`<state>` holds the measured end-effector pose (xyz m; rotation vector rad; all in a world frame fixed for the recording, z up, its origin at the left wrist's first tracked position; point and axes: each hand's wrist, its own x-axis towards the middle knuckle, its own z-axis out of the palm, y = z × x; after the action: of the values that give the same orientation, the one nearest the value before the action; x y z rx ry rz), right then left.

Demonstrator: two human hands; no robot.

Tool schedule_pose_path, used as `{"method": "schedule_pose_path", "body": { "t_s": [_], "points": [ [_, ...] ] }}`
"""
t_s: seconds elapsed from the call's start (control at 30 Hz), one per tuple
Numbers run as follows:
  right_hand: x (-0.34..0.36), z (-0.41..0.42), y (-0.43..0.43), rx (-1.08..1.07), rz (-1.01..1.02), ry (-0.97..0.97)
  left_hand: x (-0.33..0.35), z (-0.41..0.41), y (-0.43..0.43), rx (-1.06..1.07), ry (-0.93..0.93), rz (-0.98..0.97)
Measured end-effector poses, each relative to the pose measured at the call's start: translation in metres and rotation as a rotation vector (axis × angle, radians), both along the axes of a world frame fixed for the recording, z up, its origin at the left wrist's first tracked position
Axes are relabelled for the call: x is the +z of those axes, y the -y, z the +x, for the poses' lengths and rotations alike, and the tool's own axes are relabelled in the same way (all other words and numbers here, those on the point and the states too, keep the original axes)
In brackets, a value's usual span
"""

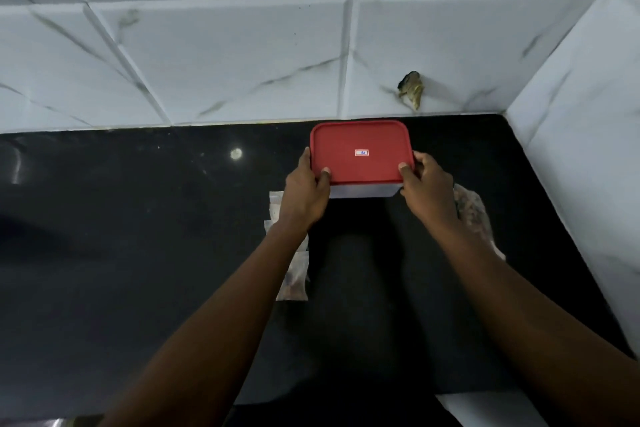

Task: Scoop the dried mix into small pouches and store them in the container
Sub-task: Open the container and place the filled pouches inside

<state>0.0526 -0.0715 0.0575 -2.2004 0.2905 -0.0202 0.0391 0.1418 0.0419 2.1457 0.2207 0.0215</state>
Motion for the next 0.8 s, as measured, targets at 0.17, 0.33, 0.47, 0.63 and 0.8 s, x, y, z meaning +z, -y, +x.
{"method": "schedule_pose_path", "body": {
  "t_s": [0.17, 0.33, 0.47, 0.63, 0.8],
  "points": [
    [-0.004, -0.047, 0.035, 0.01, -0.122, -0.049, -0.009, -0.036, 0.03, -0.018, -0.028, 0.0],
    [-0.026, -0.077, 0.055, -0.03, -0.042, -0.084, -0.021, -0.065, 0.048, -0.039, -0.058, -0.01],
    [-0.034, -0.091, 0.069, -0.031, -0.005, -0.077, -0.025, -0.084, 0.059, -0.032, -0.063, -0.037],
    [-0.039, -0.099, 0.079, -0.002, -0.005, -0.057, -0.028, -0.099, 0.067, -0.025, -0.07, -0.059],
    [-0.032, -0.101, 0.081, 0.079, -0.125, -0.025, -0.036, -0.1, 0.064, -0.037, -0.095, -0.166]
  ]
}}
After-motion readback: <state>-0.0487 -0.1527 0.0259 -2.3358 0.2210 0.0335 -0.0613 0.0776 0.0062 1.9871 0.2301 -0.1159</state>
